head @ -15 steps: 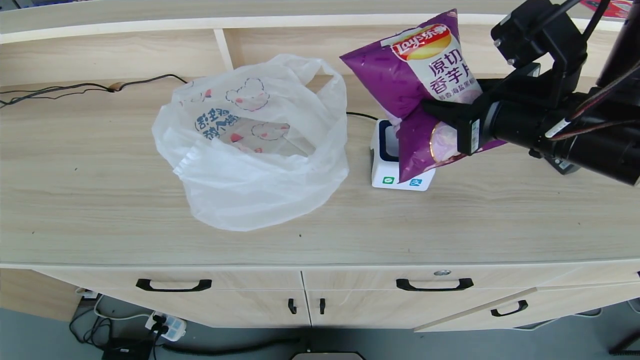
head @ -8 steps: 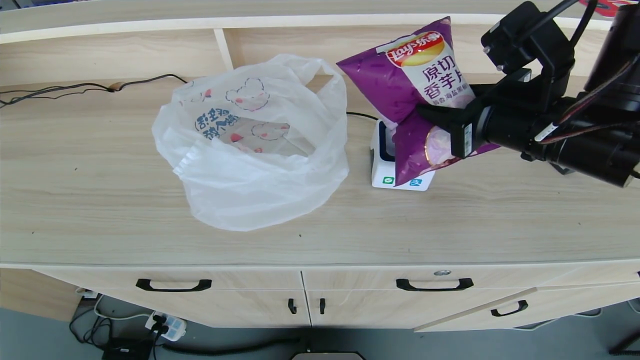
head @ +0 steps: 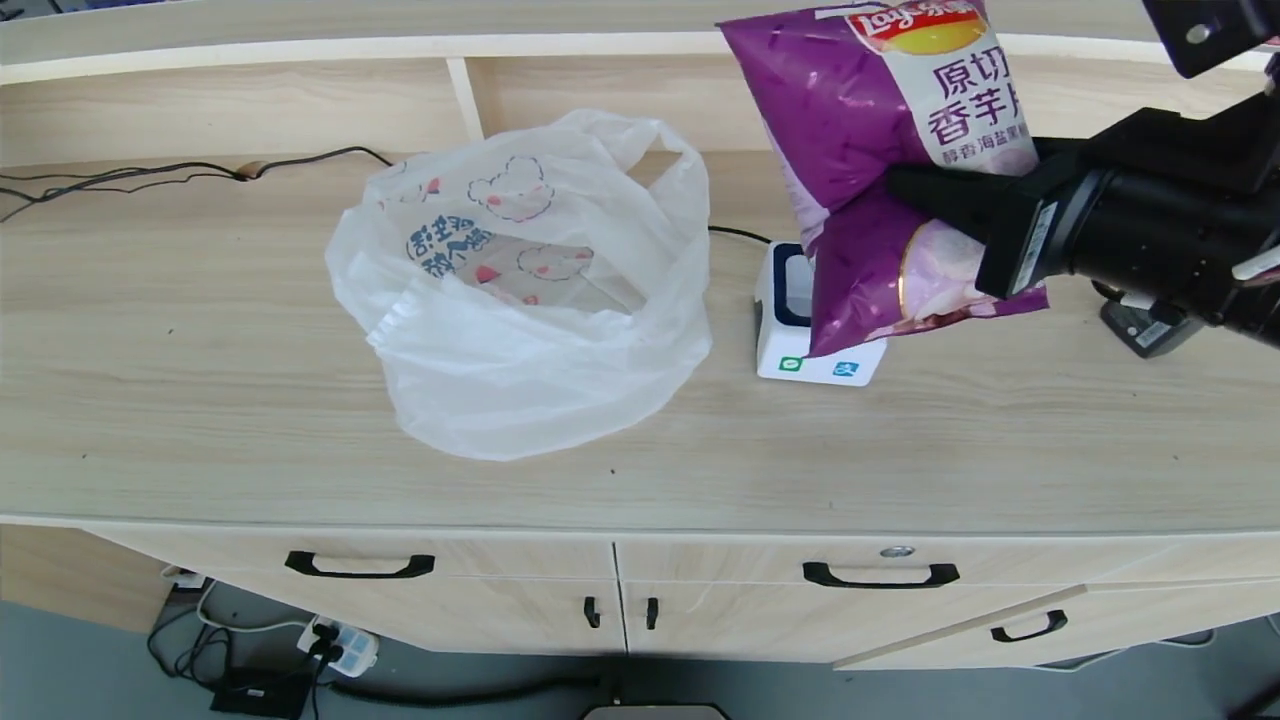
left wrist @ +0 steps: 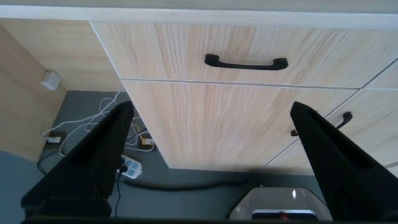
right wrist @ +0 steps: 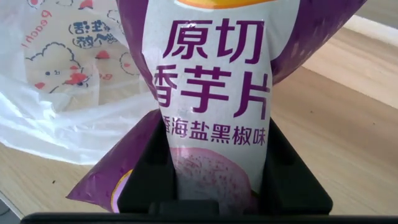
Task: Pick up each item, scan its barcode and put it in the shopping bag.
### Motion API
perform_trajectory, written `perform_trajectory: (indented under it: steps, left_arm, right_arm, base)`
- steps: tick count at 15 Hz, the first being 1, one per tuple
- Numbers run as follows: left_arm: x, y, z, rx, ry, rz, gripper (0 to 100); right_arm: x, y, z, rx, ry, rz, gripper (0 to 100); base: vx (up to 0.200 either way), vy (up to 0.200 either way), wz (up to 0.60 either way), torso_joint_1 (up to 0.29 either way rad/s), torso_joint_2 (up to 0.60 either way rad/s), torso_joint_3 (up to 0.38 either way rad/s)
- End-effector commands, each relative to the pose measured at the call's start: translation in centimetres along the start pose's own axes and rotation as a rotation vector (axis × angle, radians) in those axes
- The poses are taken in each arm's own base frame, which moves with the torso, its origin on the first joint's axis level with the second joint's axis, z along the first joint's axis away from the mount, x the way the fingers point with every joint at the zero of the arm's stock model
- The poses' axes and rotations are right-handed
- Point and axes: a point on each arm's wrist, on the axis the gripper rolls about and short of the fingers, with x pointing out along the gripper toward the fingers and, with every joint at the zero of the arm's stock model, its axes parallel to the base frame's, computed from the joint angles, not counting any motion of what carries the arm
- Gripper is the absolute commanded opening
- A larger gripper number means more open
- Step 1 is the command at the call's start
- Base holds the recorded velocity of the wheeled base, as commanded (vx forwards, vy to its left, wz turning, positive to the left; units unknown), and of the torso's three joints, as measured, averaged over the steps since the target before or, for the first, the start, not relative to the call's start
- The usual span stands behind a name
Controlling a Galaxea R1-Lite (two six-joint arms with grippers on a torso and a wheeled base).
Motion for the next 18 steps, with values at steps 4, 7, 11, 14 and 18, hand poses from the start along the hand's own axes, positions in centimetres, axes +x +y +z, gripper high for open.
perform_trajectory:
  steps: [4,7,11,14,18]
  left_arm:
    - [0.0,0.0,0.0,0.0,0.003,0.0,100]
    - [0.0,0.0,0.0,0.0,0.003,0.0,100]
    - [0.0,0.0,0.0,0.0,0.003,0.0,100]
    - [0.0,0.0,0.0,0.0,0.003,0.0,100]
    - [0.0,0.0,0.0,0.0,0.003,0.0,100]
  right_arm:
    - [-0.8,-1.5,1.8,0.033,-0.059,-0.06,0]
    - [-0.6,-2.4,1.7,0.064,-0.056,-0.096,0]
    - [-0.4,-3.2,1.3,0.122,-0.043,-0.126,0]
    - [0.0,-4.2,0.1,0.252,-0.018,-0.17,0]
    - [-0.1,-5.3,0.1,0.314,-0.029,-0.219,0]
  base:
    - [0.0,0.0,0.6,0.004,0.0,0.001]
    - [0.0,0.0,0.6,-0.002,0.0,0.007]
    - [0.0,0.0,0.45,0.004,0.0,0.004]
    - [0.0,0.0,0.0,0.0,0.0,0.0]
    - [0.0,0.0,0.0,0.0,0.0,0.0]
